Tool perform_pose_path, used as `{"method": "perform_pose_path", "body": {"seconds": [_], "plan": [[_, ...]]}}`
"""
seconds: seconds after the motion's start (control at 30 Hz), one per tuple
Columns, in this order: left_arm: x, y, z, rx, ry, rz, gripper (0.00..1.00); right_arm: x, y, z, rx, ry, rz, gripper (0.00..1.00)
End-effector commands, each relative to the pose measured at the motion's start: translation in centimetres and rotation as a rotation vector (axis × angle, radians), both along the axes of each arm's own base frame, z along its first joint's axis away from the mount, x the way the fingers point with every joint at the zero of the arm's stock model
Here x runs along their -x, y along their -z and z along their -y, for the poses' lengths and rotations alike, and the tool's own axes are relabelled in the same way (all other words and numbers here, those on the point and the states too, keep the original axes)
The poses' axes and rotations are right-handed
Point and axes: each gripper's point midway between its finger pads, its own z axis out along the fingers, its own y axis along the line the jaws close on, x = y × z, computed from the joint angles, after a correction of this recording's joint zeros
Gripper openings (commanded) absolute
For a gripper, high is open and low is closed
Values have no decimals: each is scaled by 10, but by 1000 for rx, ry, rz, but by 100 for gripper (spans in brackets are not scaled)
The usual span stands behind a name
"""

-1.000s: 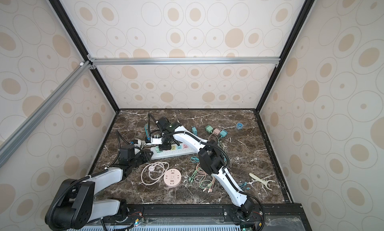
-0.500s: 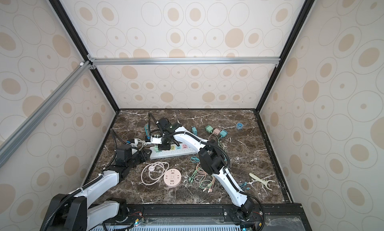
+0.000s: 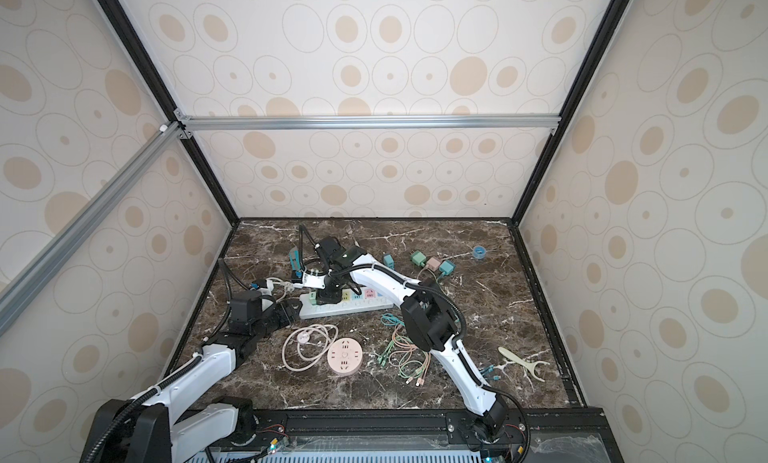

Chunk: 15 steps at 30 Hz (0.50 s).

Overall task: Insert the plug
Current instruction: 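Open the right gripper and move it to the teal charger on the table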

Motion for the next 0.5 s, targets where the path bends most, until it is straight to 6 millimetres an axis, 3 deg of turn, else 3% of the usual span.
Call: {"method": "perform_pose_path", "body": {"seconds": [0.0,0.27,0.47], "plan": [[-8,-17,-6,-24,-19,42,61,4,-37,2,-77,26,24,53],[-9,-14,-7,-36,-13,32,62,12,-52,33,-129,123,3,63],[-11,-30,-3,-35,16,88,73,10,-70,64,-189,276,-51,64]]}}
